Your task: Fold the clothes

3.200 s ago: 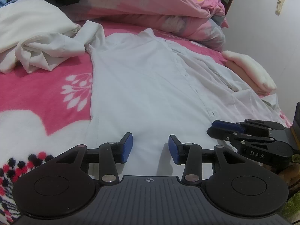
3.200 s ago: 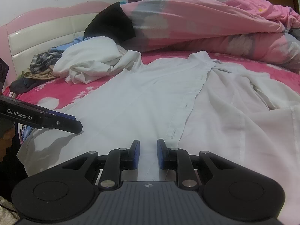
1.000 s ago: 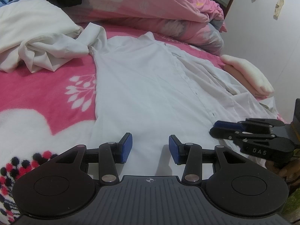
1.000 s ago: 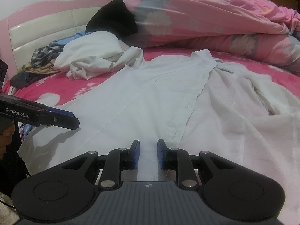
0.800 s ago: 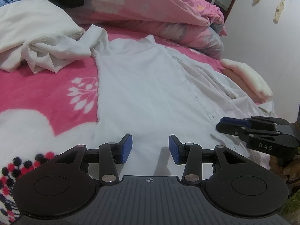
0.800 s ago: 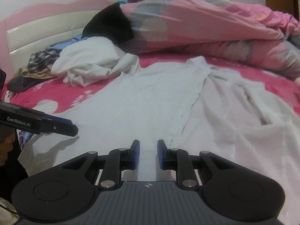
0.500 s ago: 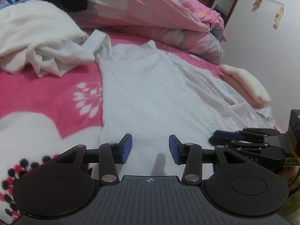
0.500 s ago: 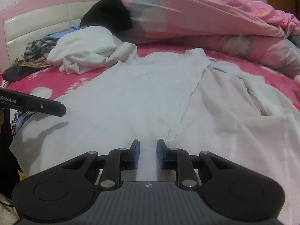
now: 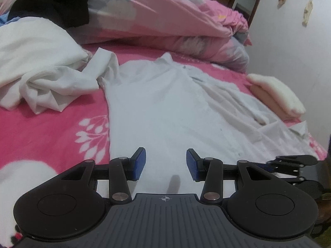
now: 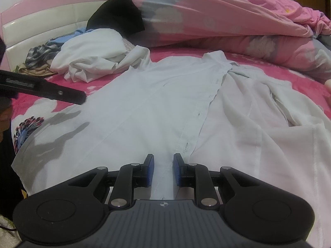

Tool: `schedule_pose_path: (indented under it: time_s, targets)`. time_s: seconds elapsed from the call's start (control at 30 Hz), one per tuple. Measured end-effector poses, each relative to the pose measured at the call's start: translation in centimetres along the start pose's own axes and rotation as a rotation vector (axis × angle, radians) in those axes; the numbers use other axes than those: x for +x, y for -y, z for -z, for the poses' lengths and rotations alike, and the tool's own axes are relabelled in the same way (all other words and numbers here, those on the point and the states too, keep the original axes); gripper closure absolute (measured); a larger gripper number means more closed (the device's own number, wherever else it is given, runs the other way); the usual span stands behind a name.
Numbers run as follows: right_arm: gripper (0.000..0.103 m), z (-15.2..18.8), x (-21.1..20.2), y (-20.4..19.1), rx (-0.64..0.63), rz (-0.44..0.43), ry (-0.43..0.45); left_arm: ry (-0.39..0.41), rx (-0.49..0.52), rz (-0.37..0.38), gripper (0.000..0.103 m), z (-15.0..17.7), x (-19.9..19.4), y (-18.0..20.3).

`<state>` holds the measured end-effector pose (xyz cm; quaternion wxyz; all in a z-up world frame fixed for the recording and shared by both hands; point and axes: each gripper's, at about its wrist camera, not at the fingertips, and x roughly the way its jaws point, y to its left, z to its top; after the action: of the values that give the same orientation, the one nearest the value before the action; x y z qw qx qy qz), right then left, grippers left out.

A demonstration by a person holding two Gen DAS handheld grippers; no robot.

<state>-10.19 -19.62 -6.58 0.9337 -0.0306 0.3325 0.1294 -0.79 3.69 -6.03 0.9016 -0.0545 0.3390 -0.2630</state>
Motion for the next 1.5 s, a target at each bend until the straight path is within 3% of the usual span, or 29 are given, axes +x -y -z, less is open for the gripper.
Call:
schedule_pose_path:
  time_s: [0.57,0.83,1.0,1.17,1.3,1.4,1.5]
  targets:
    - [0.081,0.1,0.1,0.3,0.022,-0.005,0.003,-0.069,0.005,-0.014,0.06,0.7,2.1,-0.2]
    - [0.081,-2.5,-1.3,0.4,0.043,-0.024,0.024,-0.016,-0.051,-0.003,0.06,0.7,-0.5,-1.7]
    - [0.081,-4.8,-1.0,-1.3,-0.003,-0.074,0.053,0.057,-0.108,-0.066,0.06,1.1,-3.4,-4.4]
    - [0.081,-6.1,1.7,-2.7,-0.025,-0.074,0.015,0.141,-0.155,-0.186,0.056,0.7,-5.6,-7.6]
    - [0.081,-6.6,4.1,-3.5,-0.02,-0.057,-0.031,0.182,-0.201,-0.23,0.054,-0.1,-5.9,-10.2]
    - [0.081,-5.9,6.0,-3.6,-0.007,-0.03,-0.097,0.198,-0.191,-0.268,0.053,-0.8,-5.2,-11.2]
    - [0.081,-5.5,6.3,-3.7,-0.002,-0.021,-0.098,0.21,-0.14,-0.322,0.051,-1.8,-4.3,-11.4]
